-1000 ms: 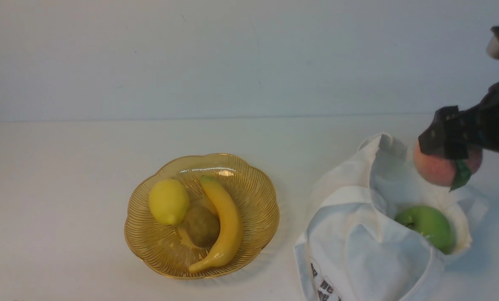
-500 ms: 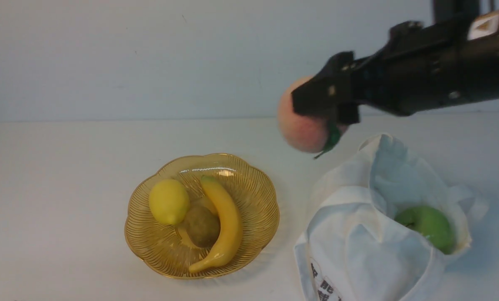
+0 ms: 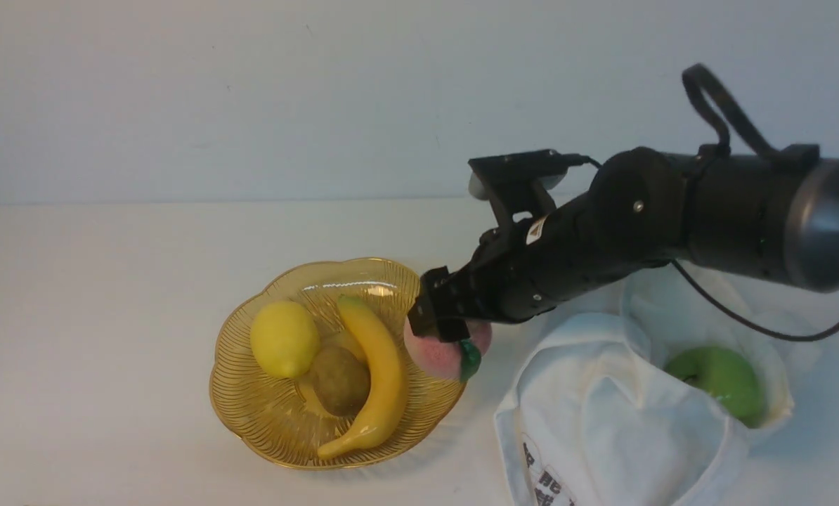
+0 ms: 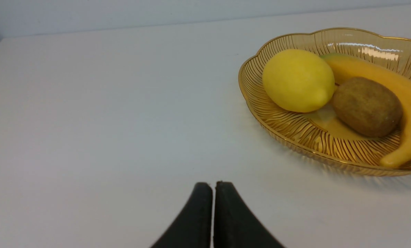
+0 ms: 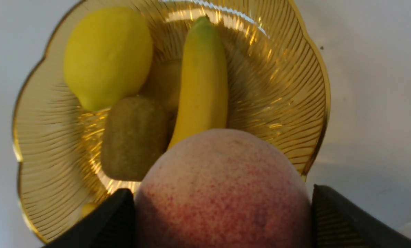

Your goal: Take the fruit out of the cloth bag on the white table and place them on a plate.

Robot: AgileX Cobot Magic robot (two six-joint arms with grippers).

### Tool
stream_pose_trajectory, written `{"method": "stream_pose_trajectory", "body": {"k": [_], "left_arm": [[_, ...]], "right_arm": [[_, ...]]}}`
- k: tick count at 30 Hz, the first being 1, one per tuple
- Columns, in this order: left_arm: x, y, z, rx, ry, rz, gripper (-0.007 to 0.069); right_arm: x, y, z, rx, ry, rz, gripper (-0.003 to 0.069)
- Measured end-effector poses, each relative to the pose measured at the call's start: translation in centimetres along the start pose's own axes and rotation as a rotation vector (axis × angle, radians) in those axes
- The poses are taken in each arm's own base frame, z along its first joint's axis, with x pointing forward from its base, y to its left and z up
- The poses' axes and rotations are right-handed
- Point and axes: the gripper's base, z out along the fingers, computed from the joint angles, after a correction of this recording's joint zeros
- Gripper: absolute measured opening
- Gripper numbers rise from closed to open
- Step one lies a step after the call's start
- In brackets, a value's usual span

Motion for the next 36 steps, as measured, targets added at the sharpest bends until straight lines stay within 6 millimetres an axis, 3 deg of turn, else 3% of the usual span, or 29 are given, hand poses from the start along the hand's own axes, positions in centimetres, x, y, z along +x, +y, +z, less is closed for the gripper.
{"method": "stream_pose_trajectory", "body": {"k": [6, 15, 29, 33, 36], "left_arm": [[0.0, 0.0, 0.0, 0.000, 0.000, 0.000, -0.0008], [0.0, 0.0, 0.0, 0.000, 0.000, 0.000, -0.0008], [0.0, 0.0, 0.0, 0.000, 0.000, 0.000, -0.0008], [0.0, 0.0, 0.0, 0.000, 0.000, 0.000, -0.0008], [0.0, 0.0, 0.0, 0.000, 0.000, 0.000, -0.0008]], "right_arm": [[0.0, -0.2, 1.5, 0.017, -0.040, 0.007, 0.0587], [-0.5, -0.1, 1.5, 0.012, -0.092, 0.044, 0.0656], [-0.5, -0.1, 1.5, 0.003, -0.094, 0.063, 0.0661], [-1.0, 0.3, 0.0, 0.008, -0.111, -0.030, 0.0640], [-2.2, 1.1, -3.7, 0.008, -0.190, -0.099, 0.0580]]}}
